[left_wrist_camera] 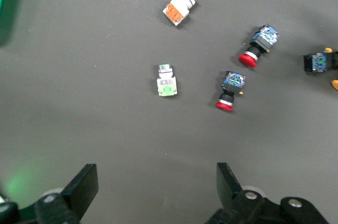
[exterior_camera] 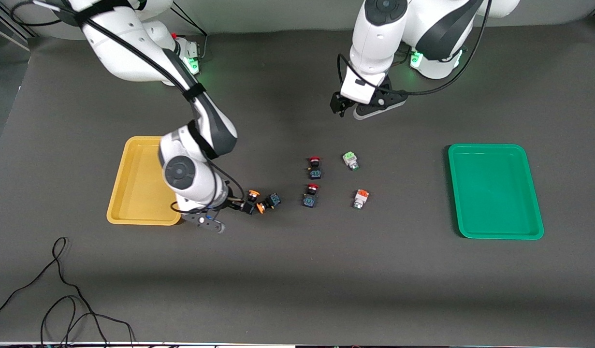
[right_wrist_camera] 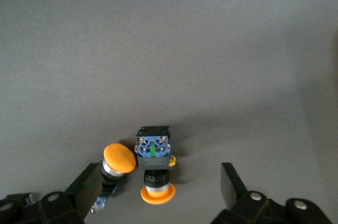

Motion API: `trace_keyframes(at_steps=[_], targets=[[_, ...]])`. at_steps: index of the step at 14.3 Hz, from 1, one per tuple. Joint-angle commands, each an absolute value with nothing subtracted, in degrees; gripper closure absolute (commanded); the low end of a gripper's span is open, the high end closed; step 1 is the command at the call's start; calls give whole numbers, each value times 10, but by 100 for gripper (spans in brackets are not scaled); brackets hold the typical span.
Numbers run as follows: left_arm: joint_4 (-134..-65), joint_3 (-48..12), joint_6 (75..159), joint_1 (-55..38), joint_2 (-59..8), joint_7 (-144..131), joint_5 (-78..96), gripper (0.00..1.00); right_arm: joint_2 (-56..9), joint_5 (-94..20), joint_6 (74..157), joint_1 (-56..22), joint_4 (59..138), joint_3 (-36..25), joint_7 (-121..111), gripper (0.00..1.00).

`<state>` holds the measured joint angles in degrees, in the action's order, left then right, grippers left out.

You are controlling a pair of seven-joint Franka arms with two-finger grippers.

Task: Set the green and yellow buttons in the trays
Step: 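Reach the right gripper to a yellow button while the left gripper reaches a green button, then place the yellow button in the yellow tray while the left gripper places green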

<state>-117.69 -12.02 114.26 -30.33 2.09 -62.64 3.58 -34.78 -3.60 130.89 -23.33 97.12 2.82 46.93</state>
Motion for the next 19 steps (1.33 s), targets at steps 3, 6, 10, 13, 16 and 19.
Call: trace_keyframes(at_steps=[3,6,10,13,16,19], targets=[[-1206,-113,1272,-307,-91,-635,-1,0,-382,-36,1360,-242,970,21,497,0],[-1236,-111,1366,-303,-149,-635,-32,0,-385,-36,1361,-242,971,21,497,1],[-1237,-97,1447,-301,-220,-638,-49,0,-408,-37,1378,-242,970,21,498,1],[-1237,-97,1469,-307,-250,-640,-50,0,-416,-38,1379,-256,970,18,498,1],[-1237,-97,1465,-310,-259,-639,-51,18,-417,-39,1379,-258,973,19,511,12],[-1238,-97,1458,-311,-261,-639,-51,69,-417,-39,1379,-258,982,18,506,43]])
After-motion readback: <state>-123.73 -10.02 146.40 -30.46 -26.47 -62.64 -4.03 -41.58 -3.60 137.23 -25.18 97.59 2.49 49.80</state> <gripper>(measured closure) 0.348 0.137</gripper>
